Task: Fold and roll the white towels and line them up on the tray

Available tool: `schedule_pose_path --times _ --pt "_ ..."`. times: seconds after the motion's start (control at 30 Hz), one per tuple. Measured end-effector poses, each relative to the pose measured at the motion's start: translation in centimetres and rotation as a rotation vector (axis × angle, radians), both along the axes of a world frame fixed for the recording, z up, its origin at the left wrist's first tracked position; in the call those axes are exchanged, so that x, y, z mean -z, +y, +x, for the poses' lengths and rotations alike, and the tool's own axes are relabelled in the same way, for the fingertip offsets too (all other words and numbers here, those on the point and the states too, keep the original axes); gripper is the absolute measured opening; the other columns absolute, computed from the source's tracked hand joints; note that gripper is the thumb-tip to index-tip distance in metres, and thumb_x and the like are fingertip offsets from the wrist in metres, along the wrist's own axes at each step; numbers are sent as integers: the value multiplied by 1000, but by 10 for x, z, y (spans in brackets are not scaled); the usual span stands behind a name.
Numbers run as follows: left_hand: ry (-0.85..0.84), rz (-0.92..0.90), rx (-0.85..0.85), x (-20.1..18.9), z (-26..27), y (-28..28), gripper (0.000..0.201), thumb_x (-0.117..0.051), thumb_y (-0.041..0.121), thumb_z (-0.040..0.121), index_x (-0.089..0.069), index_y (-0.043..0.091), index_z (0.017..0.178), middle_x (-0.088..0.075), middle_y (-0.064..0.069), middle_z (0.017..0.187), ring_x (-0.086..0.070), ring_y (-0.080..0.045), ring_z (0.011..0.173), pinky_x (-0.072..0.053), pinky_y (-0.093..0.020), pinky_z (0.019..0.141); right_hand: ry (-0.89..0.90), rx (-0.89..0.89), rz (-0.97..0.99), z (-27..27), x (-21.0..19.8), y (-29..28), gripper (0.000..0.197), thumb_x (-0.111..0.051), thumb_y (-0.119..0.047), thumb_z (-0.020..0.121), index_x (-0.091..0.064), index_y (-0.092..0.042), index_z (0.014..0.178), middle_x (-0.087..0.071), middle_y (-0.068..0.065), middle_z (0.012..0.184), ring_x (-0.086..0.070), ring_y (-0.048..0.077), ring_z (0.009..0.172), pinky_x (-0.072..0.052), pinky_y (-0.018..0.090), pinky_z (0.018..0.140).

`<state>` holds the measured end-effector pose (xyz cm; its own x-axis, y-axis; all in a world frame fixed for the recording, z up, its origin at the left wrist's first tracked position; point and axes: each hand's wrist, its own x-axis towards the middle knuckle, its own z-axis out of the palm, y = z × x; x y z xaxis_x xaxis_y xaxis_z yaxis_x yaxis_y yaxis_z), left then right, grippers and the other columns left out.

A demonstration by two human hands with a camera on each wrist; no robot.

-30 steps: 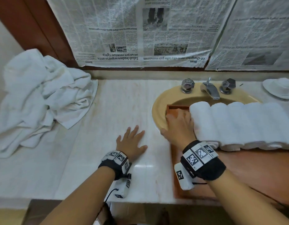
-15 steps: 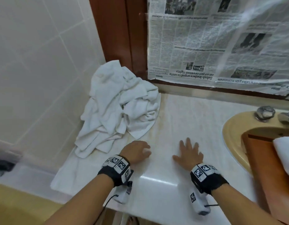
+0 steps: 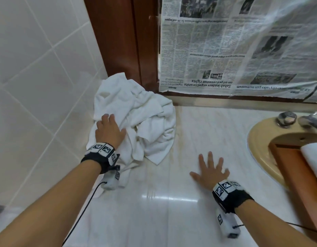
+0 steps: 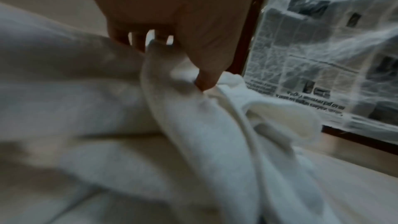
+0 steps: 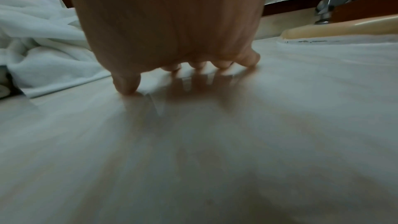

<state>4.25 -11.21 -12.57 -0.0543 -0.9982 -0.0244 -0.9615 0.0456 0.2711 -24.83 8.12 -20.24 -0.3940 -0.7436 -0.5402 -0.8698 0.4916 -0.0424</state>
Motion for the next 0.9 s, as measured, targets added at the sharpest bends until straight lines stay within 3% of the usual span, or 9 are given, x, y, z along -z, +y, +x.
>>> schedule_pose_path --times 0.17,0.33,0.5,0.57,0.63,0.7,0.77,0.9 --pt "31 -125 40 -1 16 -2 42 -53 21 95 -52 0 131 -44 -19 138 -44 -42 118 -42 -50 92 22 -24 18 -2 1 -3 88 -24 -76 87 17 -32 151 32 3 155 20 45 142 -4 62 114" --pt "110 -155 8 -30 20 -2 28 -47 19 99 -65 -1 105 -61 -25 108 -57 -44 97 -42 -43 78 4 -39 -4 -6 0 -1 88 -32 -73 88 14 -33 151 29 2 157 18 44 143 -6 61 114" --pt "245 -232 -45 -71 13 19 28 -43 23 101 -64 4 103 -64 -22 97 -57 -42 93 -41 -42 78 -18 -48 7 -9 -12 -2 86 -40 -66 91 7 -31 153 23 3 159 12 46 144 -14 59 114" --pt "327 -208 -40 -91 9 26 29 -42 25 102 -64 8 109 -64 -20 102 -56 -42 98 -43 -43 83 -34 -39 13 -10 -23 -6 81 -45 -59 91 -4 -27 154 11 4 161 1 46 144 -23 56 112" --pt "457 -226 -21 -112 6 30 27 -43 28 101 -64 12 108 -65 -15 102 -58 -39 99 -45 -44 86 -93 -33 -14 -13 -38 -11 69 -48 -53 92 -25 -22 149 -13 5 158 -20 41 140 -32 49 109" --pt "607 -263 23 -134 0 38 20 -46 26 101 -64 18 102 -65 -9 99 -59 -33 95 -46 -42 84 -256 6 -87 -15 -57 -21 63 -51 -47 93 -36 -16 145 -32 5 152 -36 29 135 -35 34 108" --pt "739 -269 78 -157 -11 48 16 -47 24 101 -63 22 105 -64 -5 101 -59 -26 95 -46 -39 84 -474 47 -214 -14 -89 -34 61 -58 -41 92 -41 -13 143 -40 5 149 -42 20 133 -35 24 103" --pt "810 -240 165 -203 -39 66 22 -46 24 102 -64 23 113 -66 -2 107 -62 -24 100 -49 -39 90 -664 -29 -608 -1 -177 -65 54 -70 -30 87 -54 -10 134 -53 4 139 -52 18 124 -39 25 100"
